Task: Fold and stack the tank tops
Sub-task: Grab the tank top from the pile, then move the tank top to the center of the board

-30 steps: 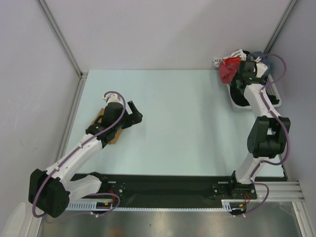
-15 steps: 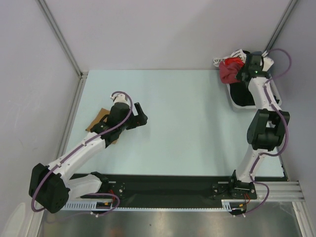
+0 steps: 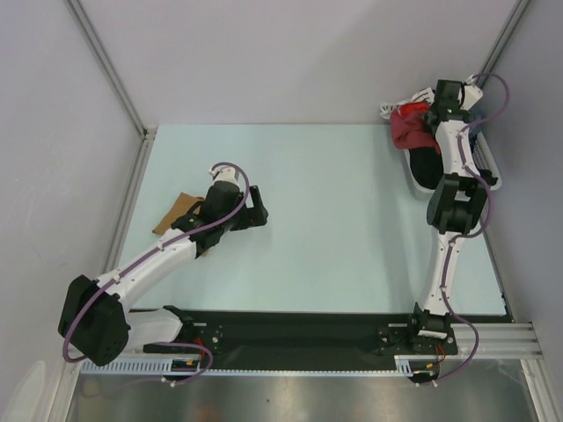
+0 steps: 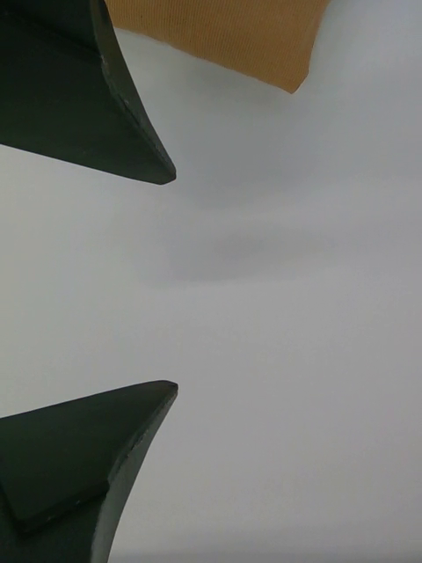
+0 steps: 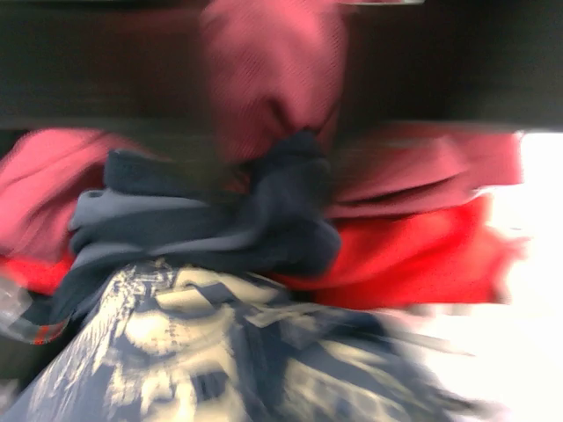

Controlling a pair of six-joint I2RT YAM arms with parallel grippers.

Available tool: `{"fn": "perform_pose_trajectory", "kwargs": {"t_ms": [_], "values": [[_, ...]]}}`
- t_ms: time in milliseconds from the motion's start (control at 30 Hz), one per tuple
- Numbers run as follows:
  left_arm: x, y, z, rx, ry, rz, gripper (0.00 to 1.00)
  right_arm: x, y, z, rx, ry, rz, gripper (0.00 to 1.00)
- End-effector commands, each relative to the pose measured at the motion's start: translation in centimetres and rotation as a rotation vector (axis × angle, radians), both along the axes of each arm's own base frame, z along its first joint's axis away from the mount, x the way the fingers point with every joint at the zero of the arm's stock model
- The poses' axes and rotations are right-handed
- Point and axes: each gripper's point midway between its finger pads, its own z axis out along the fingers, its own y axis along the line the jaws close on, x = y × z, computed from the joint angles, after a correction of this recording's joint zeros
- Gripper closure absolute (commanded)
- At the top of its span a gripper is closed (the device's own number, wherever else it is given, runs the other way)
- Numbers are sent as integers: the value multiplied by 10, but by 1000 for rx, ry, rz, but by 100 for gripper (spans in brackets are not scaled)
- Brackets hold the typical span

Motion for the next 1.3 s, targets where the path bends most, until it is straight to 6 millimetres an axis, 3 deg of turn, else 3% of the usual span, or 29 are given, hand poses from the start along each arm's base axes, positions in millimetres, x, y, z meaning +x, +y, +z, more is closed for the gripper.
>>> {"fn": "perform_pose_trajectory", "kwargs": {"t_ms": [0, 33, 100, 167, 200, 233, 300, 333, 367, 400, 433, 467, 533, 567, 633, 667, 733, 767, 800, 833, 967, 1033, 1100, 1200, 1267], "values": [[12, -14, 26, -31, -80, -43, 0, 7, -8, -3, 51, -21, -12, 72], [11, -14, 24, -26, -74, -45, 0, 5, -9, 6, 45, -35, -24, 100], [10, -14, 24, -17, -74, -48, 2, -9, -19, 56, -16, -105, -89, 100], [7, -10, 26, 16, -77, -36, 3, -21, -18, 93, -85, -159, -121, 100], [4, -13, 29, 22, -84, -42, 3, -38, -13, 145, -106, -244, -127, 100], [2, -11, 30, 32, -86, -36, 3, -45, -7, 165, -119, -277, -117, 100], [-4, -18, 39, 11, -104, -55, 3, -63, 17, 207, -158, -330, -75, 100], [-7, -20, 41, 2, -101, -58, 3, -87, 26, 249, -174, -403, -63, 100], [-9, -22, 43, -3, -102, -63, 3, -93, 52, 259, -205, -403, 4, 100], [-14, -28, 50, -16, -117, -81, 3, -103, 59, 278, -220, -447, 27, 100], [-18, -30, 50, -15, -112, -87, 3, -129, 85, 317, -227, -526, 77, 100], [-23, -34, 53, -13, -117, -98, 3, -136, 113, 322, -254, -531, 163, 100], [-29, -34, 58, -17, -118, -97, 3, -161, 145, 345, -253, -584, 270, 100], [-31, -33, 60, -18, -121, -89, 3, -187, 168, 368, -226, -651, 395, 100], [-36, -28, 66, -28, -126, -69, 3, -208, 216, 365, -155, -675, 608, 100], [-37, -24, 68, -27, -130, -57, 3, -242, 247, 381, -115, -735, 786, 100], [-41, -9, 80, -22, -161, -15, 3, -279, 296, 371, -76, -734, 970, 100], [-42, -3, 86, -17, -176, 4, 2, -296, 308, 369, -82, -729, 1029, 100], [-41, 7, 94, -5, -201, 44, 1, -324, 311, 380, -90, -769, 1066, 100], [-46, 19, 102, 2, -217, 68, 1, -345, 330, 381, -86, -782, 1139, 100], [-55, 47, 128, 6, -282, 144, 0, -400, 324, 420, -46, -919, 1200, 100], [-59, 55, 136, 3, -304, 162, 0, -405, 317, 432, -43, -951, 1176, 100], [-62, 60, 143, -11, -321, 174, 0, -393, 305, 434, -61, -944, 1080, 100], [-63, 58, 142, -19, -324, 160, 0, -363, 316, 411, -78, -853, 1059, 100], [-63, 45, 139, -32, -317, 96, 0, -339, 331, 381, -77, -761, 1072, 100]]}}
